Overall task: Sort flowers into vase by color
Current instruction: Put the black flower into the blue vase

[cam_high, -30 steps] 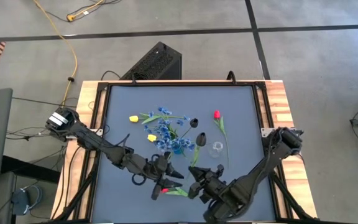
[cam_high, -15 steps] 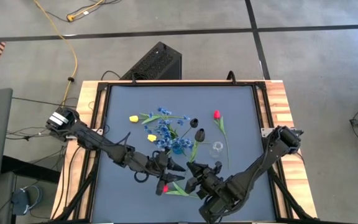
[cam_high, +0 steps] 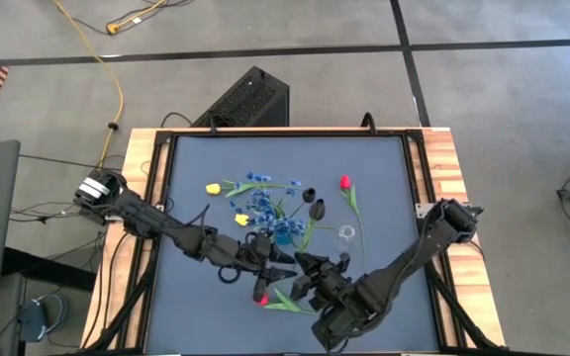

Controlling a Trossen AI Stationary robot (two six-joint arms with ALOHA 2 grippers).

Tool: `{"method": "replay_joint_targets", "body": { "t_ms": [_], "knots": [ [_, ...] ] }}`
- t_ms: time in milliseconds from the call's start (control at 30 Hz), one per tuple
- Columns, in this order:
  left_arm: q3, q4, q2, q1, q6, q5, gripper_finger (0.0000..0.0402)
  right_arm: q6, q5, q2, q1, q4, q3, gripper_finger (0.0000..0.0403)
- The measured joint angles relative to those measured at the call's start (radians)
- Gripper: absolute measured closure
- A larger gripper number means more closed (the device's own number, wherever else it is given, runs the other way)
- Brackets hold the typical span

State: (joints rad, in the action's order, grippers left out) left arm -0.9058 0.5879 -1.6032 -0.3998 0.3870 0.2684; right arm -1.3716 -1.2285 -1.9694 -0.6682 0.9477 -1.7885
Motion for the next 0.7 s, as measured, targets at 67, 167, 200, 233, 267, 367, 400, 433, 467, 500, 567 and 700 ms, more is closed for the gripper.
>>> {"method": "replay_joint_targets", "body": {
  "t_ms": [67, 167, 200, 233, 267, 367, 400, 433, 467, 500, 567, 700],
  "knots": [
    [0.0, -0.002, 0.0, 0.005, 0.0, 0.0, 0.0265, -0.001, 0.0, 0.0, 0.01, -0.014, 0.0, 0.0378],
    [0.0, -0.014, 0.0, 0.008, 0.001, -0.002, 0.0265, -0.002, 0.0, 0.0, 0.012, -0.029, 0.0, 0.0378],
    [0.0, -0.017, 0.0, 0.008, 0.001, -0.004, 0.0267, -0.002, 0.0, 0.0, 0.011, -0.032, 0.0, 0.0378],
    [0.0, -0.017, 0.0, 0.008, 0.001, -0.012, 0.0271, -0.002, 0.0, 0.0, 0.011, -0.037, 0.0, 0.0378],
    [0.0, -0.017, 0.0, 0.008, 0.001, -0.022, 0.0278, -0.002, 0.0, 0.0, 0.01, -0.04, 0.0, 0.0378],
    [0.0, -0.021, 0.0, 0.008, -0.006, -0.038, 0.0311, -0.002, 0.009, 0.0, 0.01, -0.039, 0.0, 0.0378],
    [0.0, -0.022, 0.0, 0.008, -0.007, -0.042, 0.0325, -0.004, 0.018, 0.0, 0.011, -0.039, 0.0, 0.0377],
    [0.0, -0.024, 0.0, 0.008, -0.008, -0.047, 0.034, -0.014, 0.023, 0.0, 0.011, -0.04, 0.0, 0.0377],
    [0.0, -0.026, 0.0, 0.008, -0.009, -0.05, 0.0354, -0.03, 0.027, 0.0, 0.011, -0.044, 0.0, 0.0377],
    [0.0, -0.026, 0.0, 0.009, -0.014, -0.053, 0.0369, -0.044, 0.028, 0.0, 0.011, -0.05, 0.0, 0.0376],
    [0.0, -0.027, 0.0, 0.01, -0.027, -0.064, 0.0392, -0.049, 0.034, 0.001, 0.008, -0.077, 0.0, 0.0371],
    [0.0, -0.026, 0.0, 0.007, -0.032, -0.08, 0.0399, -0.051, 0.053, 0.001, 0.007, -0.13, 0.0, 0.0353]
  ]
}}
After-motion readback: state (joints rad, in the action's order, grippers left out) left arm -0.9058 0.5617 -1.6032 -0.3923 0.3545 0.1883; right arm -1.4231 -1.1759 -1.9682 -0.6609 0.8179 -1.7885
